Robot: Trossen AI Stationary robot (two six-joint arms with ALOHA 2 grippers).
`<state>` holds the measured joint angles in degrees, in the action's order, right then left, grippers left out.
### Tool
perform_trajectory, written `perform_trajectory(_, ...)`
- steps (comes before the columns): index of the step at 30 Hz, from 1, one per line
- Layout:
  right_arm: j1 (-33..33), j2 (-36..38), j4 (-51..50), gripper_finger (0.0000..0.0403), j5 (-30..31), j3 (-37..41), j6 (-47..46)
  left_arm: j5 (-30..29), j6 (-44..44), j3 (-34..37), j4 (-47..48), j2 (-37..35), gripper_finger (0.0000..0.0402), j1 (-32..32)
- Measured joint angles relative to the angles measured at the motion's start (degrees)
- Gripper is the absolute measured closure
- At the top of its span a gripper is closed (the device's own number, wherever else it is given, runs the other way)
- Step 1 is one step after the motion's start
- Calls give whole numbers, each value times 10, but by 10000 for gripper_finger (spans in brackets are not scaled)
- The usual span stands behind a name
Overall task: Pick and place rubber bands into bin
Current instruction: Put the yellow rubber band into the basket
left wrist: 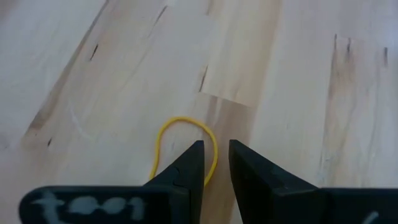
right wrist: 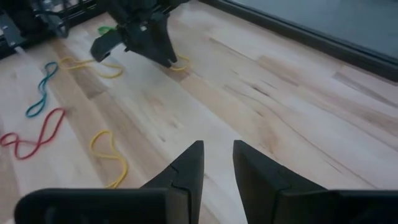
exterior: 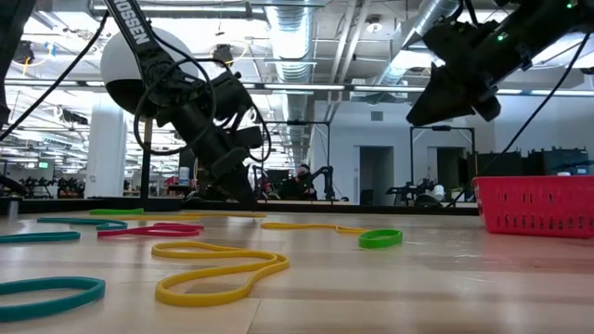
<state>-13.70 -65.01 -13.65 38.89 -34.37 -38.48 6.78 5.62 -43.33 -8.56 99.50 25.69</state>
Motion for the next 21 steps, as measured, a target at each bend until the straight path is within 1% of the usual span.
perform_trajectory(7, 22, 0, 0, 321, 0, 0, 0, 0, -1, 0, -1, 0, 338, 0)
perform_trajectory(15, 23, 0, 0, 321, -1, 0, 0, -1, -7, 1, -3, 1, 338, -2)
perform_trajectory(21, 23, 0, -1, 321, -1, 0, 0, -9, -9, 1, -65, 47, 338, -7)
